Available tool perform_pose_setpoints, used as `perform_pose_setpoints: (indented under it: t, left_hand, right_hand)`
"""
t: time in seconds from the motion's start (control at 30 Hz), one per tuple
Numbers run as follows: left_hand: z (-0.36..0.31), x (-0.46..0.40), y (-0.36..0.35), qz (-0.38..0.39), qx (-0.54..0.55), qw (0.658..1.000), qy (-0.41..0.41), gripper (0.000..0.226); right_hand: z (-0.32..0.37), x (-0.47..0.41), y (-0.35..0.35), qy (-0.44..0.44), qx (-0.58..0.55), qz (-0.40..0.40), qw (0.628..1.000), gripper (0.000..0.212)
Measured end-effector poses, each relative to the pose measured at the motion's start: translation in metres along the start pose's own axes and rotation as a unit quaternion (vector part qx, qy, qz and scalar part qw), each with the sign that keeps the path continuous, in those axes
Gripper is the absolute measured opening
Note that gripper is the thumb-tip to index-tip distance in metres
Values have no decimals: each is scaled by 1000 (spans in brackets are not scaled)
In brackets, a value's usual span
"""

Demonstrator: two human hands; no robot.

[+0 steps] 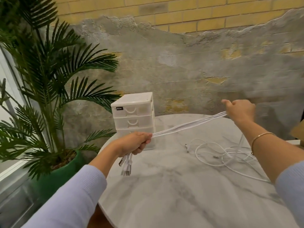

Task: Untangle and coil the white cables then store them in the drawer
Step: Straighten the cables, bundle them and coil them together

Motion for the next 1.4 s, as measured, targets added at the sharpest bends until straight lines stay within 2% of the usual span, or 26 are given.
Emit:
perform_pose_setpoints:
  t: [0.07, 0.13, 0.23, 0.33, 0.4, 0.43, 0.5, 0.53, 0.63, 0.9, 1.03, 1.2, 1.27, 1.4]
  left_hand:
    - [-2, 0, 2, -6, -10, 1000, 3, 33]
    - [-4, -1, 4, -15, -27, 999, 9, 33]
    - [-13, -2, 2, -24, -39, 999, 14, 35]
    - [-26, -2, -9, -27, -65, 998, -2, 35]
    - [-34, -3, -17, -37, -87, 995, -19, 35]
    - [-38, -3, -19, -44, -97, 994, -25, 34]
    - [-41, -3, -18, -59, -116, 991, -31, 33]
    - [-40, -2, -16, -61, -116, 991, -33, 34]
    - [-36, 2, -9, -47, -60, 997, -32, 37]
    - [-44, 14, -13, 31, 74, 997, -13, 35]
    - [-47, 21, -18, 77, 83, 994, 4, 36]
    - [-42, 24, -15, 97, 123, 988, 5, 37]
    - [-39, 27, -6, 96, 133, 986, 10, 38]
    - [-32, 28, 15, 66, 146, 987, 19, 37]
  right_hand:
    - [-6, 9, -2, 11, 6, 32, 999, 57]
    - [-5, 22, -4, 21, 69, 65, 995, 52]
    - [24, 51, 0, 102, 137, 74, 983, 47]
    - [79, 90, 3, 209, 34, 78, 974, 39]
    - [116, 124, 2, 249, -34, 123, 960, 41]
    - [129, 136, -1, 250, -52, 163, 953, 45]
    - [140, 150, -9, 241, -75, 238, 938, 66]
    - [139, 152, -13, 227, -90, 250, 937, 74]
    - [135, 146, -11, 240, -73, 236, 939, 75]
    - [127, 110, 10, 271, -7, 113, 956, 41]
    - [112, 103, 11, 255, -8, 77, 964, 39]
    - [105, 100, 9, 233, -40, 77, 969, 43]
    - [92, 91, 11, 206, -46, 82, 974, 48]
    - [58, 71, 10, 172, -5, 70, 983, 45]
Point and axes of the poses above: each hand's wrist, its own x-axis away from the middle knuckle, its own y-axis out of the back of the hand, z = x × y, the point moved 2 cm from there along -x, towards the middle knuckle, and after that the axes turned 12 degrees about -z, right-handed, at the moved point
